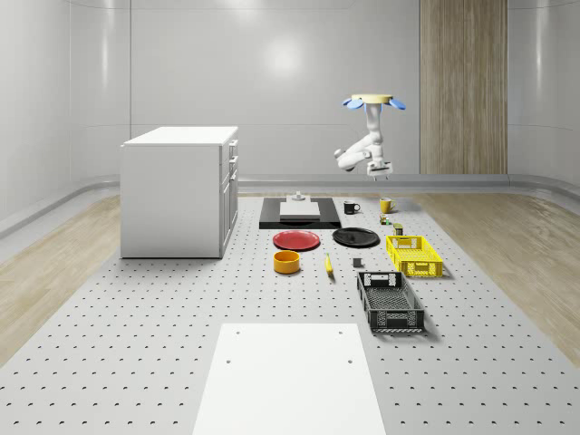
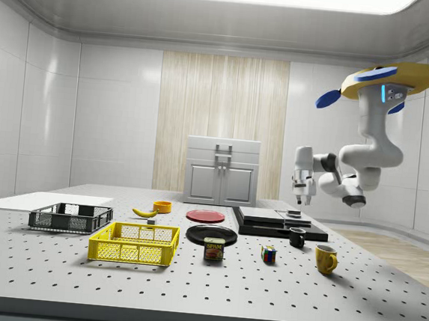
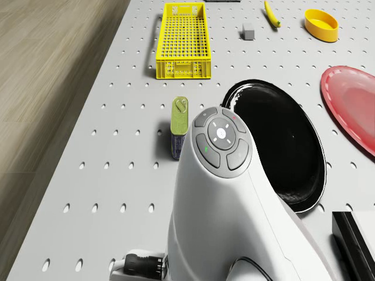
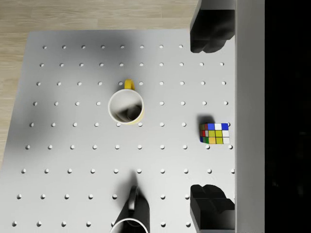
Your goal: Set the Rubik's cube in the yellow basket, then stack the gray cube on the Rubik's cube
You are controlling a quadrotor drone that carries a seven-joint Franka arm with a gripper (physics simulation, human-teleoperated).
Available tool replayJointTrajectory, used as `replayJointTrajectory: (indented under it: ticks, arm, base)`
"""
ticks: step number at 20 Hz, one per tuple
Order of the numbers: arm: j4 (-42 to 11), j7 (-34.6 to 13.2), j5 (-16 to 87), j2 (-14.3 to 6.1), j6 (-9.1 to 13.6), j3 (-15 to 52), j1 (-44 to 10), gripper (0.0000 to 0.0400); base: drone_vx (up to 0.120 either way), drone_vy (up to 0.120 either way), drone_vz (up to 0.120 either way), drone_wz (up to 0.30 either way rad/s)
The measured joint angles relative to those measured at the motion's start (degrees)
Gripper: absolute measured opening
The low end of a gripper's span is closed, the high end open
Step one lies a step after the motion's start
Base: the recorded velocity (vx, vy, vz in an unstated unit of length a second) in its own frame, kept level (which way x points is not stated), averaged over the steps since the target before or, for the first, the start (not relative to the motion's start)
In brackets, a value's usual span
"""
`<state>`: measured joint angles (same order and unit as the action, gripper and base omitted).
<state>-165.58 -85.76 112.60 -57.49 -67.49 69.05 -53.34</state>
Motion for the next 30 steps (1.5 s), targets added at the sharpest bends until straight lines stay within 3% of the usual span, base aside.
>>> replayJointTrajectory:
  ticks: [4,9,25,30]
  arm:
    - [-0.3,-2.2,0.9,-1.8,0.7,1.6,-3.2,0.04]
    - [-0.3,-3.7,0.9,-3.6,0.4,2.8,-5.4,0.04]
    - [-0.1,-6.1,-1.3,-8.6,-3.3,4.9,-8.1,0.04]
    - [0.0,-6.5,-2.0,-10.0,-4.6,5.3,-8.6,0.04]
  base:
    - [0.0,0.0,-0.12,0.0]
    - [0.12,0.0,-0.12,0.0]
    - [0.12,0.0,-0.12,0.0]
    - [0.008,-0.024,-0.088,0.0]
